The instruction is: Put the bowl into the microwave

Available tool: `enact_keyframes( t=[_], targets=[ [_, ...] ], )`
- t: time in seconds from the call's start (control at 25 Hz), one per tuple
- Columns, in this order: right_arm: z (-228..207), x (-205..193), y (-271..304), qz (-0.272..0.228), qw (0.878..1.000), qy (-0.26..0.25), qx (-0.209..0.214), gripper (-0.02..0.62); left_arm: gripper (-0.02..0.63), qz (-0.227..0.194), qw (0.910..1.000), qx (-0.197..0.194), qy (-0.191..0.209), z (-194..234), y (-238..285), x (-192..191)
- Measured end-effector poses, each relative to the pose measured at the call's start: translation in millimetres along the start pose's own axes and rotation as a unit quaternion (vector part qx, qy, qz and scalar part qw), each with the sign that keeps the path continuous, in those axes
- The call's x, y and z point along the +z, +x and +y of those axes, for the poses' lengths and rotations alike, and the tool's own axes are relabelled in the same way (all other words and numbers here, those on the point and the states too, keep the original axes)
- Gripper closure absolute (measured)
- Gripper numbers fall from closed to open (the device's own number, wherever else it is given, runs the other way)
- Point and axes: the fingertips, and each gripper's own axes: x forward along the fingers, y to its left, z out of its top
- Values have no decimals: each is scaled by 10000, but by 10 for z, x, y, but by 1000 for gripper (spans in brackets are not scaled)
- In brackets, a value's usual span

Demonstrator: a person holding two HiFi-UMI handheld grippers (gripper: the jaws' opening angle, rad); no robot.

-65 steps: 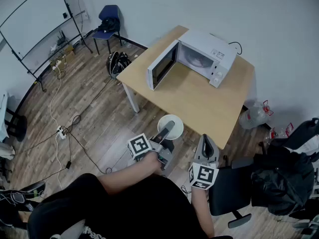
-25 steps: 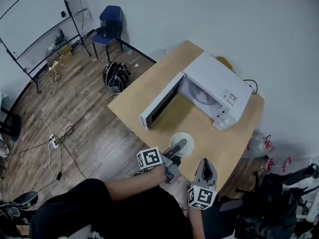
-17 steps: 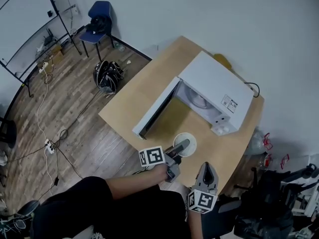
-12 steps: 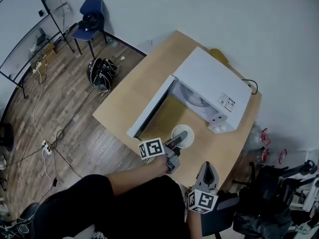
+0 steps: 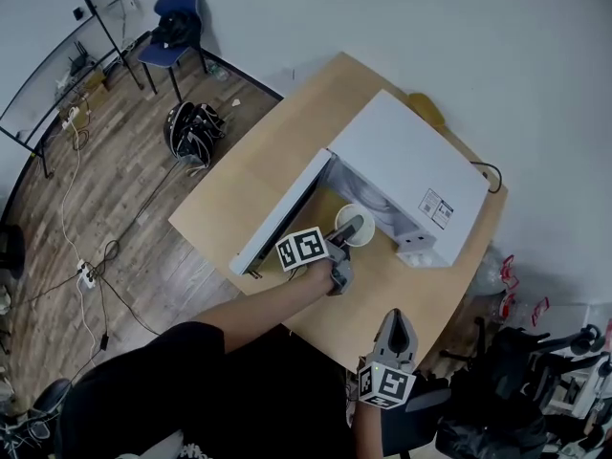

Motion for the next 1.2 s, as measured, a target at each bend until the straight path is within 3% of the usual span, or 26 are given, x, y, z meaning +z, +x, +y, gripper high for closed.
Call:
enact_keyframes(
  t=[0.32,0.56,0.96,1.2],
  targets=[
    [24,35,285,-169,9986,-59,505,535,387,152,9986,448,222,391,691,125],
    [-222,-68,500,101,9996,117,223,535,387,33,9982,588,57,708,1023,209],
    [-362,-260,541,279,9984,229,442,535,387,-72,9958,897,-162,1023,1351,345],
    [-430,-655,300,720,9961,403,297,535,387,-23,9944,1051,106,1037,1492,414]
  ],
)
